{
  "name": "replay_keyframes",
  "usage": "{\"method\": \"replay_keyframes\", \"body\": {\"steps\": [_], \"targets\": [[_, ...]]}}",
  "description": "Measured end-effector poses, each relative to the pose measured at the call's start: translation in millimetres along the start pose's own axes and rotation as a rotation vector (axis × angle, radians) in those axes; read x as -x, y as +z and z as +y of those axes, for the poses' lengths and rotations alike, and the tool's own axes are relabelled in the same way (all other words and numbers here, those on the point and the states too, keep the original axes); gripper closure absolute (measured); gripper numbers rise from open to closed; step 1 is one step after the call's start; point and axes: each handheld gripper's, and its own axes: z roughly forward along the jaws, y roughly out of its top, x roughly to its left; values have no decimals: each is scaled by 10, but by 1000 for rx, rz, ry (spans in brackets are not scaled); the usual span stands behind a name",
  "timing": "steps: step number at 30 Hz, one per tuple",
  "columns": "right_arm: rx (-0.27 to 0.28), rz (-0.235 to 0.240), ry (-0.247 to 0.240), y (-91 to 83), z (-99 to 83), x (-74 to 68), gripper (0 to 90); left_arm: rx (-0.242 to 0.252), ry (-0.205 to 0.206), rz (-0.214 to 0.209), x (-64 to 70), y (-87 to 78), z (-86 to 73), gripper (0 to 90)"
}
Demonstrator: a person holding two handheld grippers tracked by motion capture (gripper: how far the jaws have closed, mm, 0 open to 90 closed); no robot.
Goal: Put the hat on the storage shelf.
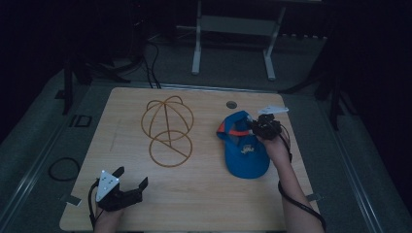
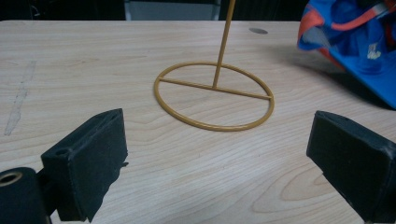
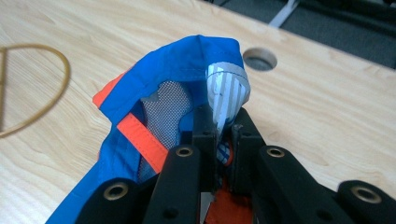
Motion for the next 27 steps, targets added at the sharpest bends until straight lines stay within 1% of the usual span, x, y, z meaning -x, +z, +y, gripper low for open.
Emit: {"method": "replay_keyframes", "body": {"steps": [1, 2, 3, 4, 6, 9, 10, 11, 13, 14, 15, 16, 17, 18, 19, 20, 21, 22, 24, 25, 26, 27], "targets": [[15, 6, 3, -53, 17, -5, 838, 3, -7, -8, 6, -9, 19, 55], [46, 7, -7, -172, 66, -26, 838, 6, -7, -7, 17, -21, 44, 55], [55, 6, -11, -210, 84, -34, 837, 6, -7, -7, 17, -21, 44, 55], [55, 6, -11, -210, 84, -34, 837, 13, -8, -12, 28, -31, 65, 55], [84, 16, -3, -309, 138, -49, 838, 20, -6, -26, 61, -47, 118, 55], [117, 8, -15, -454, 224, -84, 838, 25, -2, -53, 116, -69, 220, 55], [138, 12, -23, -546, 285, -102, 837, 24, 0, -61, 133, -76, 263, 55], [138, 12, -23, -546, 285, -102, 837, 29, 2, -74, 148, -85, 308, 55], [161, 7, -36, -651, 353, -135, 837, 35, 23, -82, 186, -109, 427, 55], [174, 3, -47, -740, 410, -166, 838, 37, 35, -94, 201, -118, 485, 55], [174, 3, -47, -740, 410, -166, 838, 41, 41, -101, 215, -123, 529, 55], [190, 3, -47, -808, 445, -184, 838, 43, 50, -107, 235, -130, 589, 55], [190, 3, -47, -808, 445, -184, 838, 43, 62, -120, 257, -134, 650, 55], [207, 8, -46, -874, 469, -203, 838, 45, 77, -130, 282, -136, 711, 55], [207, 8, -46, -874, 469, -203, 838, 39, 92, -136, 311, -134, 772, 55], [217, 15, -47, -926, 483, -229, 838, 37, 100, -148, 340, -130, 835, 55], [217, 15, -47, -926, 483, -229, 838, 38, 108, -165, 367, -129, 895, 55], [226, 19, -61, -974, 495, -271, 838, 37, 115, -176, 407, -123, 974, 55], [230, 21, -66, -989, 498, -288, 838, 31, 129, -195, 461, -117, 1086, 55], [237, 30, -67, -1011, 501, -308, 838, 28, 138, -204, 499, -113, 1169, 55], [242, 39, -70, -1040, 505, -337, 837, 28, 144, -222, 528, -109, 1235, 55], [250, 46, -76, -1064, 507, -358, 838, 31, 146, -222, 552, -103, 1283, 55]]}}
